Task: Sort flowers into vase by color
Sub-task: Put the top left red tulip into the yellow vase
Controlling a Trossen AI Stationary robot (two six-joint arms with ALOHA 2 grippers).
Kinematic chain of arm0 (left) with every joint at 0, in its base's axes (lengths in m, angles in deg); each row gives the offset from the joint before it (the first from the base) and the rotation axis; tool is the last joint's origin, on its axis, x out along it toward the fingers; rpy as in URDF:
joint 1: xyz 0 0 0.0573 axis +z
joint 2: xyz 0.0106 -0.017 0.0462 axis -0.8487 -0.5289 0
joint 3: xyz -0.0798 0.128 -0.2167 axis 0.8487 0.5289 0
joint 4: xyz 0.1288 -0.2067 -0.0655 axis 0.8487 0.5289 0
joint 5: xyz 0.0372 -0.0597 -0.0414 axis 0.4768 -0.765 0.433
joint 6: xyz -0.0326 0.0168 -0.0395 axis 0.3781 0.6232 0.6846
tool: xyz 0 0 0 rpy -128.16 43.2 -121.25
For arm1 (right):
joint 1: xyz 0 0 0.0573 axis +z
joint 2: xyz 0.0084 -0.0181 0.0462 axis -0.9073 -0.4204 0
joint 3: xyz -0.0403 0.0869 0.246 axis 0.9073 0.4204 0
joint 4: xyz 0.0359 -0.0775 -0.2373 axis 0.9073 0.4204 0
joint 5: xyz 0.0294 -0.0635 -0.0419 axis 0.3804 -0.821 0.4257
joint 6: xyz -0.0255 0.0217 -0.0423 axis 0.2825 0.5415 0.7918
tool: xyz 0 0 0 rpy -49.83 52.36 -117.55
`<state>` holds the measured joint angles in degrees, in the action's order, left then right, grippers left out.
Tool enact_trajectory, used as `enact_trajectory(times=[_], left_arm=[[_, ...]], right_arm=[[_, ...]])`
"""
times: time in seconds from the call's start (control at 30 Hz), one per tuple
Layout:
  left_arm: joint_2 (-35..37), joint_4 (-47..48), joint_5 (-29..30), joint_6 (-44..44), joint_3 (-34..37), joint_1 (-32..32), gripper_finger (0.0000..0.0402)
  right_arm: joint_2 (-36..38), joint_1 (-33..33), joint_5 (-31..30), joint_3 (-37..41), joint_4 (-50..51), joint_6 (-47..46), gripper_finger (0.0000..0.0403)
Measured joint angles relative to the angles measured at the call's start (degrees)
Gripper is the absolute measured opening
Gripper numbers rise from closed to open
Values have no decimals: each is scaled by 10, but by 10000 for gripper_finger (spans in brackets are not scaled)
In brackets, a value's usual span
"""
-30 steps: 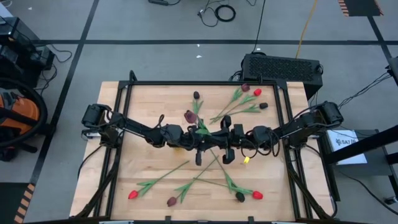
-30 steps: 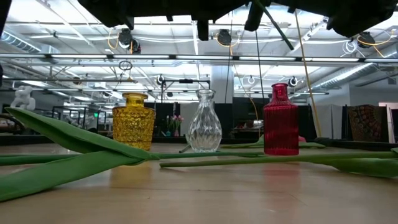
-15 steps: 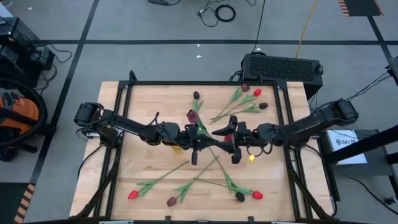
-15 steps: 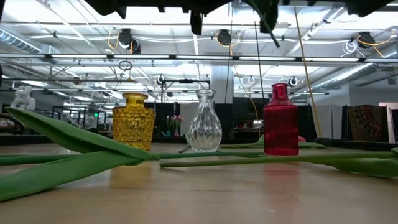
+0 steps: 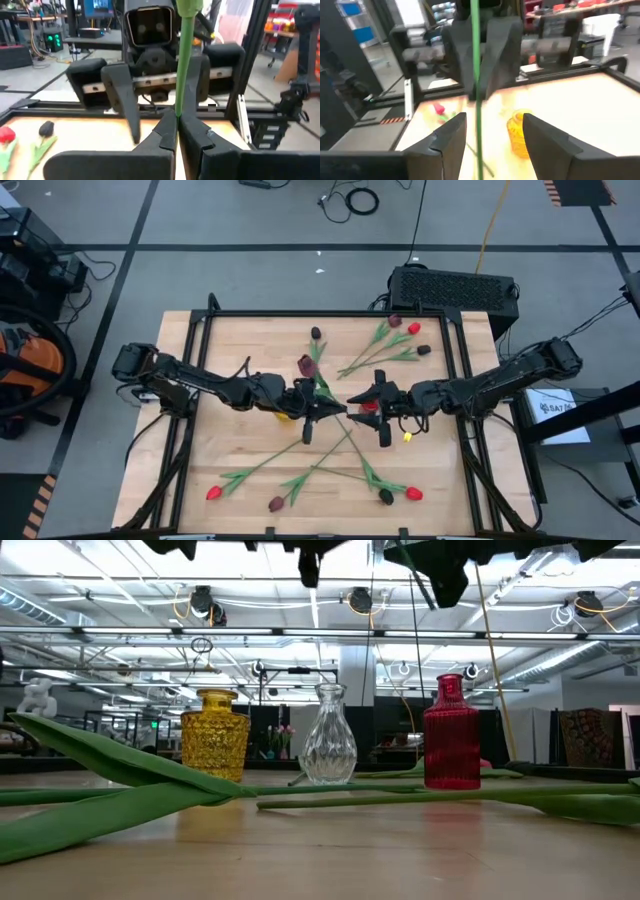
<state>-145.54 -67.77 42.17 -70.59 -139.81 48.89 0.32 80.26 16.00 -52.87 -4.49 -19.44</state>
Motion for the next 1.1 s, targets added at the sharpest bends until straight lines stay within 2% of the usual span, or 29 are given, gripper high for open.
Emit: enact_trajectory(times=[0.13, 0.23, 0.4, 0.73, 0.87, 1.1], left_arm=[[26, 36, 0, -4, 0, -7, 10], [37, 25, 2, -11, 0, -15, 10], [38, 34, 29, -32, 0, -22, 10], [39, 45, 36, -42, 0, -17, 10], [39, 43, 36, -44, 0, -17, 10], [39, 43, 54, -45, 0, -16, 10]], right_arm=[[5, 0, 13, 0, 10, 9, 193], [-2, 0, 13, 0, 9, 15, 201], [-34, 0, 13, 0, -10, 13, 205], [-63, -5, 14, 0, -43, 15, 198], [-63, -8, 15, 0, -44, 15, 152], [-63, -20, 17, 0, -44, 13, 15]])
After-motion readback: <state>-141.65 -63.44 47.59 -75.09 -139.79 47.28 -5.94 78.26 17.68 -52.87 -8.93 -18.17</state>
